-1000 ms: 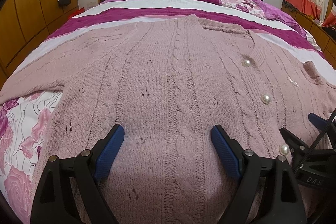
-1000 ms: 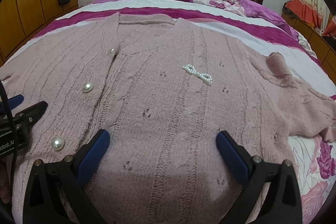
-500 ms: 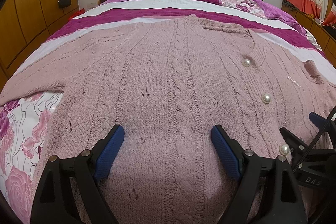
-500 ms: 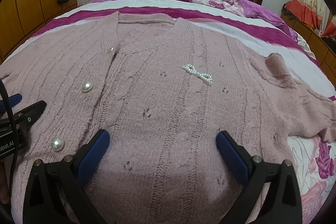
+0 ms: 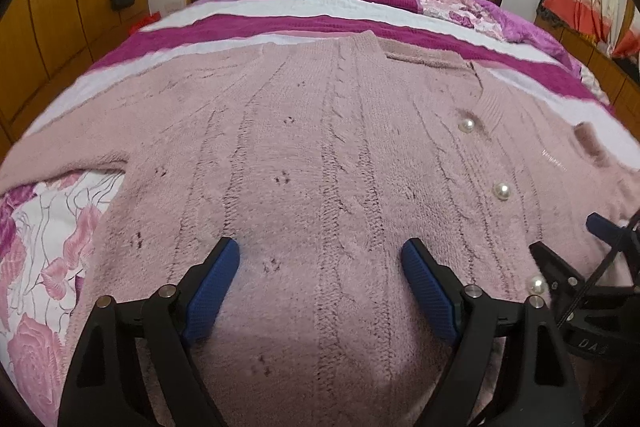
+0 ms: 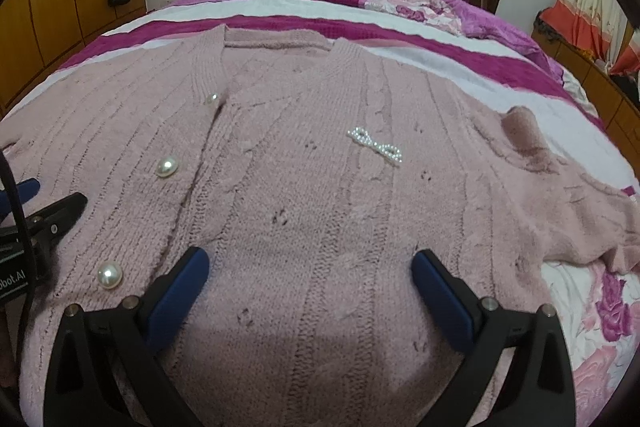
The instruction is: Fold small clothes
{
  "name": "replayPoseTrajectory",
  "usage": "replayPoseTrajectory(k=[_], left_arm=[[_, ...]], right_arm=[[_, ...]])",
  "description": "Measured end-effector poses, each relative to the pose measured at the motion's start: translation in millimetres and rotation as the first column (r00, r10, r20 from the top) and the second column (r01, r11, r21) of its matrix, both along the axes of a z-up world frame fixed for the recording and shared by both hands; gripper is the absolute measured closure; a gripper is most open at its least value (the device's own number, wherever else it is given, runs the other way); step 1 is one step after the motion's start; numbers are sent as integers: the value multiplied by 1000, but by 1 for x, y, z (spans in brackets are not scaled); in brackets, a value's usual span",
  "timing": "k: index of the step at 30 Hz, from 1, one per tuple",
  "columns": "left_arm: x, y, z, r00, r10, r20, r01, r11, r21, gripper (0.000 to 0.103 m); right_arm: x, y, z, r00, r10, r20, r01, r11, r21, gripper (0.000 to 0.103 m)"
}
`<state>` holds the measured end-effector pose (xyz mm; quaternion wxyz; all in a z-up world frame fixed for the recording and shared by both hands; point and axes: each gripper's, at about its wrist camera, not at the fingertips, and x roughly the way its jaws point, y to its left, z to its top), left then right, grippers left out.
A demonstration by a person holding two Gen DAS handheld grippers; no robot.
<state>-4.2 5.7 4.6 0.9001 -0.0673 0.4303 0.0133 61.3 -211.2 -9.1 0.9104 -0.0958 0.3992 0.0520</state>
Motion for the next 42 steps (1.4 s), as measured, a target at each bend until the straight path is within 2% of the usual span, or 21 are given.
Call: replayPoseTrajectory(k=[4,6,8,12,13,14,15,18,20,21,22,25,26,27,29,31,32,33,37,39,42], left_arm=[[-3,47,21,997,69,-26,-73,982,-175,42],[-4,91,36,987,163,-11,-162,963,-214,42],[-6,143,51,958,287,9,-277,934,-227,42],[-20,267,70,866,495,61,-465,845,-263,42],[-25,294,68,836,546,55,-516,817,-257,42],[-35,327,64,788,615,36,-583,763,-279,42],[-44,350,58,756,654,15,-615,719,-324,42],[-69,395,39,703,710,-32,-644,617,-453,42],[-77,415,24,677,734,-60,-662,571,-485,42],[-80,426,14,648,756,-92,-686,527,-502,42],[-81,438,1,612,777,-147,-716,465,-522,42],[-89,461,-31,556,797,-235,-708,306,-636,42],[-86,461,-32,551,801,-235,-700,290,-652,42],[-84,465,-32,551,802,-231,-694,286,-660,42],[-77,473,-33,561,797,-224,-690,301,-658,43],[-68,479,-35,566,795,-218,-697,321,-641,60],[-63,480,-35,566,793,-226,-716,337,-611,89],[-57,481,-38,563,789,-245,-747,359,-560,103],[-44,485,-34,587,772,-243,-755,414,-509,103],[-33,478,-14,632,750,-197,-726,483,-489,103],[-16,445,25,733,676,-77,-642,649,-408,103]], right_arm=[[-5,14,8,998,48,49,-47,999,-22,1],[3,18,5,998,48,35,-47,999,-22,1],[15,18,-3,999,34,-10,-34,999,-13,1],[22,15,-8,999,34,-36,-33,999,32,0],[23,14,-8,999,37,-40,-35,999,39,0],[24,13,-9,998,39,-46,-37,998,51,0],[25,11,-10,998,41,-51,-38,997,63,0],[24,9,-11,998,44,-54,-39,996,80,0],[23,10,-12,998,43,-52,-39,996,77,0],[22,10,-12,998,43,-52,-39,996,78,0],[22,10,-12,998,44,-51,-39,996,80,0],[21,10,-12,998,44,-50,-40,996,82,0],[21,10,-12,998,44,-50,-40,996,83,0],[21,9,-12,998,44,-50,-40,996,84,0],[19,9,-11,998,46,-50,-41,995,88,0],[19,8,-11,997,48,-52,-43,994,95,0],[19,8,-11,997,50,-52,-44,994,99,0],[19,8,-11,997,51,-52,-45,994,102,0],[18,6,-11,997,55,-51,-49,992,113,0],[18,4,-11,997,60,-50,-53,990,129,0],[18,1,-11,997,63,-49,-55,986,155,0]])
